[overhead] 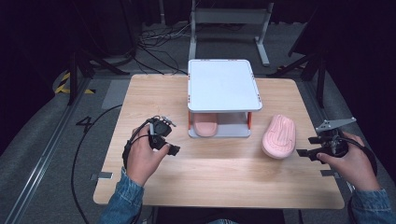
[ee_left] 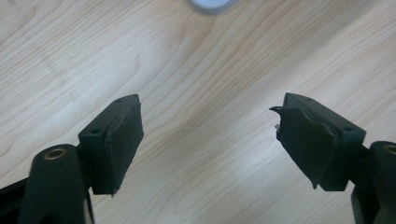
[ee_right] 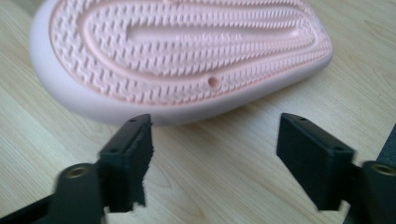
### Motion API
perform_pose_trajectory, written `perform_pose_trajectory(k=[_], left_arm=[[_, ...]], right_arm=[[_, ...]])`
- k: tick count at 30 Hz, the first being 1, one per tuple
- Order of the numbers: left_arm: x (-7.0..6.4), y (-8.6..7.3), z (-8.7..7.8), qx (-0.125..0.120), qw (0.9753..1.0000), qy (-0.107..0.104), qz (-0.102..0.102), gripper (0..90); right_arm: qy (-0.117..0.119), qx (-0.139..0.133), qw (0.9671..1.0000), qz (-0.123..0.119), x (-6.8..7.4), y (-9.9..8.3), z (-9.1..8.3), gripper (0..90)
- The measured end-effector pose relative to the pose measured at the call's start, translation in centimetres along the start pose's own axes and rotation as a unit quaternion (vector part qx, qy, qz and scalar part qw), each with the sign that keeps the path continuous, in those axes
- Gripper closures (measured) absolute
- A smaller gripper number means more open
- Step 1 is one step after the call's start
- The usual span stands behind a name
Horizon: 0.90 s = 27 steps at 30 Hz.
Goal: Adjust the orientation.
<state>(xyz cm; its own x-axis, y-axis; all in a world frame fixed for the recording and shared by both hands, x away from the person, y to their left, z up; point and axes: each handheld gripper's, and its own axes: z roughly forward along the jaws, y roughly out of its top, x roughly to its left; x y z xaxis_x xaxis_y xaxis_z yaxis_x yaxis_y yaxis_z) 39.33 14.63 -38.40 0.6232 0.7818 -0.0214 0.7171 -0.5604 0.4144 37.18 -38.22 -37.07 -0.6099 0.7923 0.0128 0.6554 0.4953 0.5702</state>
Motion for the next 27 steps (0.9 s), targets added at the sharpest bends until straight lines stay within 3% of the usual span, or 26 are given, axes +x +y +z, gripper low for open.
perform_pose_trajectory(k=[2, 5, 7, 9, 11, 15, 17, 18, 23, 27], left_arm=[[0.5, -0.6, -0.1, 0.000, 1.0000, 0.002, -0.008, 21.7], [1.2, -1.2, -0.2, 0.004, 0.9998, 0.006, -0.017, 21.2], [1.6, -1.5, -0.2, 0.004, 0.9997, 0.008, -0.022, 21.5], [1.9, -1.6, -0.1, 0.005, 0.9996, 0.010, -0.025, 21.5], [1.9, -1.6, 0.0, 0.004, 0.9996, 0.009, -0.025, 21.5], [2.0, -1.7, 0.4, 0.013, 0.9995, 0.005, -0.030, 22.9], [1.9, -1.8, 0.6, 0.016, 0.9994, 0.004, -0.030, 23.0], [1.9, -1.8, 0.7, 0.017, 0.9994, 0.002, -0.030, 23.1], [1.9, -1.8, 0.9, 0.020, 0.9994, 0.000, -0.029, 23.2], [2.0, -1.9, 1.0, 0.025, 0.9990, 0.000, -0.038, 23.5]], right_arm=[[0.007, 0.002, 0.9999, -0.008, -0.3, 0.5, 0.1, 41.4], [0.018, -0.011, 0.9996, -0.019, -0.8, 1.3, 0.8, 45.3], [0.014, -0.019, 0.9991, -0.035, -1.1, 2.1, 1.4, 45.8], [0.021, -0.015, 0.9994, -0.021, -1.2, 2.8, 1.7, 52.2], [0.020, -0.014, 0.9994, -0.025, -1.3, 3.4, 1.9, 53.7], [0.002, -0.013, 0.9998, -0.015, -1.6, 5.5, 2.6, 75.5], [0.003, -0.009, 0.9998, -0.015, -1.7, 5.8, 2.9, 79.2], [0.008, 0.006, 0.9997, -0.023, -1.8, 6.4, 3.7, 83.5], [0.014, 0.029, 0.9987, -0.039, -1.8, 7.0, 5.1, 85.3], [0.018, 0.040, 0.9984, -0.036, -1.8, 7.1, 5.9, 87.2]])
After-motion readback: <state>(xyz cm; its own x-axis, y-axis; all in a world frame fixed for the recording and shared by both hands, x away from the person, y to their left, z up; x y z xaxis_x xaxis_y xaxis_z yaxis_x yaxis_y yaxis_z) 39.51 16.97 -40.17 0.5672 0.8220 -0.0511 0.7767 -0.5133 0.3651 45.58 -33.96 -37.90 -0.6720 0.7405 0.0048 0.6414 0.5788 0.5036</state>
